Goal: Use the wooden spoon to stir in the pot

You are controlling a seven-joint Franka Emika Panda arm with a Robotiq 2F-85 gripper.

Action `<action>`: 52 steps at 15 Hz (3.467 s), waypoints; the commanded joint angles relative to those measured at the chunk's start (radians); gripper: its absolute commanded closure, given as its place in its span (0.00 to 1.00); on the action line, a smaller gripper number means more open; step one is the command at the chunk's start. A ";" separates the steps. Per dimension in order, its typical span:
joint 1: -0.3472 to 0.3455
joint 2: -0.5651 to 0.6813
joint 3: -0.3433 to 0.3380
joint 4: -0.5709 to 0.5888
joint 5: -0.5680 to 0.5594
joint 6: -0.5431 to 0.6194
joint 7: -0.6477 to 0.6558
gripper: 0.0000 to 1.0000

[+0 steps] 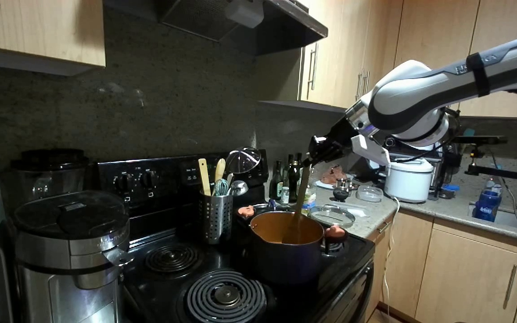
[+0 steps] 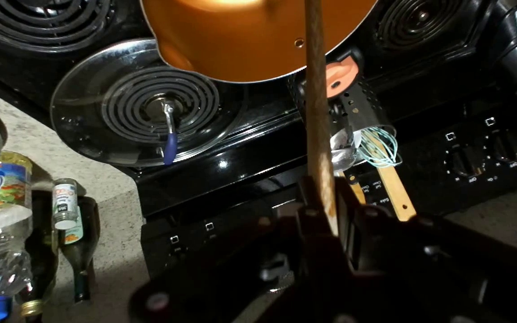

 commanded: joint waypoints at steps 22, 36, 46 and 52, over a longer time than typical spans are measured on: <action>-0.006 0.382 0.005 0.222 -0.001 0.255 0.030 0.94; 0.005 0.222 -0.069 0.048 0.004 0.248 -0.100 0.94; 0.028 -0.020 -0.109 -0.139 -0.032 0.191 -0.182 0.94; 0.084 -0.026 -0.111 -0.149 -0.024 0.170 -0.162 0.94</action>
